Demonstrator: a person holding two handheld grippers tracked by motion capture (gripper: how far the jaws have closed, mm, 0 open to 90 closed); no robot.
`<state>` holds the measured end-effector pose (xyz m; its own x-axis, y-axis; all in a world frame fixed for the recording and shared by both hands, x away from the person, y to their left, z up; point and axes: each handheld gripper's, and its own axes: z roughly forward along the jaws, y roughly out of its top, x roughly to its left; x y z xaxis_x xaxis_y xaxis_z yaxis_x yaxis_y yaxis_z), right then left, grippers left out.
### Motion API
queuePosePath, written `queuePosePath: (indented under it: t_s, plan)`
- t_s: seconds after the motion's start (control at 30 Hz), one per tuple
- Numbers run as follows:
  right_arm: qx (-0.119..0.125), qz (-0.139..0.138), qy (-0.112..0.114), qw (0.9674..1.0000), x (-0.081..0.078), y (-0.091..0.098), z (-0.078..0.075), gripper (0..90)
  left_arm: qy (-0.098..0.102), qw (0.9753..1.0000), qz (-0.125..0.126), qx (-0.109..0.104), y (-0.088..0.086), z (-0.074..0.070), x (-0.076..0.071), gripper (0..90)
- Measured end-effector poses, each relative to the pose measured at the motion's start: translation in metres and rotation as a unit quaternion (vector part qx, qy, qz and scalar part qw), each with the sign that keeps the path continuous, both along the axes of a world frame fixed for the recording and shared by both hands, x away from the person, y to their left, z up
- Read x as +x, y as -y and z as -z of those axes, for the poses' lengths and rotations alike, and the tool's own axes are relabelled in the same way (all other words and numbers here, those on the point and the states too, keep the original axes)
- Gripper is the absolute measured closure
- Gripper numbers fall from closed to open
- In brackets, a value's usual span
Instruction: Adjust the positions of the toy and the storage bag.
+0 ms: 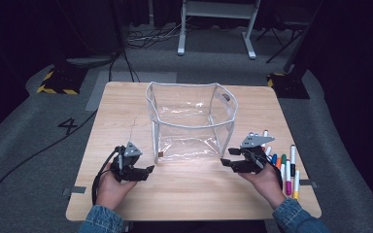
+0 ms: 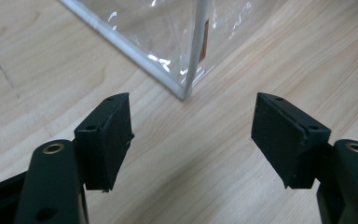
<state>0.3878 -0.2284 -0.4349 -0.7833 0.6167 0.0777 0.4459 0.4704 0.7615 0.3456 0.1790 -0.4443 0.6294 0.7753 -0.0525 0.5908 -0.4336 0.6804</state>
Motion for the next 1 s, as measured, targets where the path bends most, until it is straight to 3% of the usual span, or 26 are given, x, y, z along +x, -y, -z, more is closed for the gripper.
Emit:
queuePosePath:
  t_s: [0.27,0.33,0.47,0.67,0.8,0.9,1.0]
  plan:
    - [0.004,0.025,0.014,0.9996,0.008,0.018,-0.022,42.1,0.029,0.9994,-0.005,-0.019,0.006,-0.014,0.009,30.9]
    - [0.008,0.027,0.016,0.9995,0.009,0.021,-0.025,41.9,0.03,0.9992,-0.007,-0.027,0.006,-0.016,0.01,31.2]
    - [0.015,0.03,0.012,0.9994,0.009,0.023,-0.027,40.7,0.028,0.9993,-0.006,-0.023,0.008,-0.015,0.013,30.9]
    - [0.008,0.002,-0.003,1.0,-0.008,0.012,-0.004,36.6,0.001,0.9999,0.011,0.011,0.006,0.0,0.003,29.6]
    - [-0.029,-0.036,-0.01,0.9989,-0.021,-0.004,0.02,32.6,-0.031,0.9981,0.023,0.048,0.002,0.02,-0.01,28.8]
    - [-0.058,-0.06,-0.026,0.9962,-0.026,-0.015,0.038,30.0,-0.051,0.9968,0.028,0.055,-0.001,0.031,-0.015,28.0]
    - [-0.065,-0.075,-0.038,0.9943,-0.026,-0.023,0.052,28.5,-0.062,0.9952,0.027,0.071,-0.005,0.04,-0.016,26.3]
